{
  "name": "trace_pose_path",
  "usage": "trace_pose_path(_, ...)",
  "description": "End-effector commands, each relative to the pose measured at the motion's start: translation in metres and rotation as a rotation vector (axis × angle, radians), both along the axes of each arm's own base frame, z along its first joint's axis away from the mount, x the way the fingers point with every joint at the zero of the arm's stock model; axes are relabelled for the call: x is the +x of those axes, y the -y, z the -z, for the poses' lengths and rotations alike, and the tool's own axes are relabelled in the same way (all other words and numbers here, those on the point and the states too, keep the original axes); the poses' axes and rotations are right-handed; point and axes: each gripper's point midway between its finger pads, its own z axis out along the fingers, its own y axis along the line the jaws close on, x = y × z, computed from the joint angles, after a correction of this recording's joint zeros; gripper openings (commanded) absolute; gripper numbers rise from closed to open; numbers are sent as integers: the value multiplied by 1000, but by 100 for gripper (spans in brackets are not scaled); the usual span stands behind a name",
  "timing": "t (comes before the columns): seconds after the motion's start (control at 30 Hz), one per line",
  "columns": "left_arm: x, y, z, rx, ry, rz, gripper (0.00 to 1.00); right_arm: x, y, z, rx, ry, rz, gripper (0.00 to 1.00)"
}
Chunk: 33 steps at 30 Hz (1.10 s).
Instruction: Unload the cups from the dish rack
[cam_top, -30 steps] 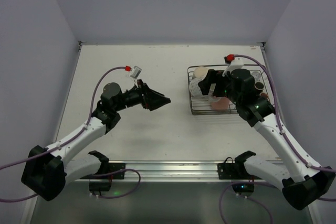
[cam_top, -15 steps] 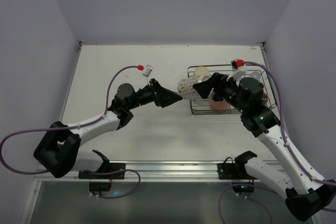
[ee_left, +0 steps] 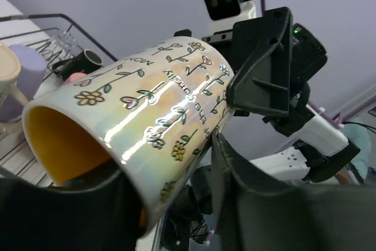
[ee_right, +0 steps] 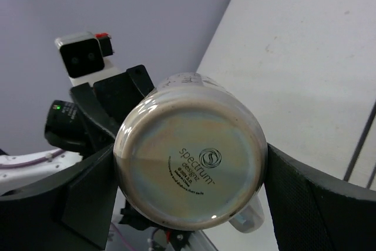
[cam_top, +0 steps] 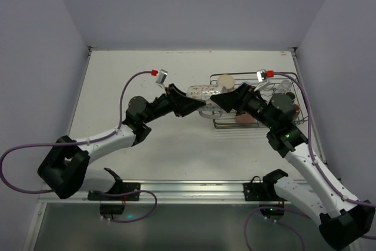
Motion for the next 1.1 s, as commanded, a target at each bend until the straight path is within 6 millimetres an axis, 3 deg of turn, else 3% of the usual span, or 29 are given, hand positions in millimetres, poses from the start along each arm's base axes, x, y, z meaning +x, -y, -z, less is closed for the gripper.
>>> trace_pose_path(0.0,-13,-10,-60,-141,181,-32,33,-13,-9,-57,173,143,-80,25)
trace_pose_path(0.07,-14,-12,-65,-149,191,-38,10,-13,-12,-49,182,118,-95,28)
trace_pose_path(0.13,-17,-15,-69,-160,205,-40,0,-11,-14,-43,197,89,-104,34)
trace_pose_path(0.27,-21,-23,-83,-183,241,-68,0,-7,-15,-31,200,47,-90,72)
trace_pose_path(0.3,-19,-24,-83,-173,242,-83,0,-6,-15,-28,193,33,-84,86)
trace_pose_path(0.4,-11,-30,-90,-148,241,-149,0,-1,-10,-23,162,26,-40,99)
trace_pose_path(0.43,3,-30,-77,-76,216,-214,0,0,-8,-23,151,28,-25,99)
trace_pose_path(0.5,14,-37,-89,-31,225,-296,0,3,0,-20,120,34,22,99)
trace_pose_path(0.53,31,-41,-72,77,191,-376,0,5,3,-19,105,38,41,99)
trace_pose_path(0.77,104,-71,-55,472,113,-682,0,11,26,1,-55,59,164,99)
trace_pose_path(0.87,132,-85,-3,705,11,-739,0,10,32,7,-120,66,176,99)
trace_pose_path(0.9,144,-95,-9,733,-7,-781,0,8,33,11,-142,58,170,99)
trace_pose_path(0.97,160,-114,24,874,-70,-815,0,7,33,12,-178,66,157,99)
trace_pose_path(1.0,169,-133,33,924,-111,-849,0,7,33,16,-192,56,151,99)
trace_pose_path(1.07,181,-152,54,983,-168,-857,0,5,32,18,-204,63,137,99)
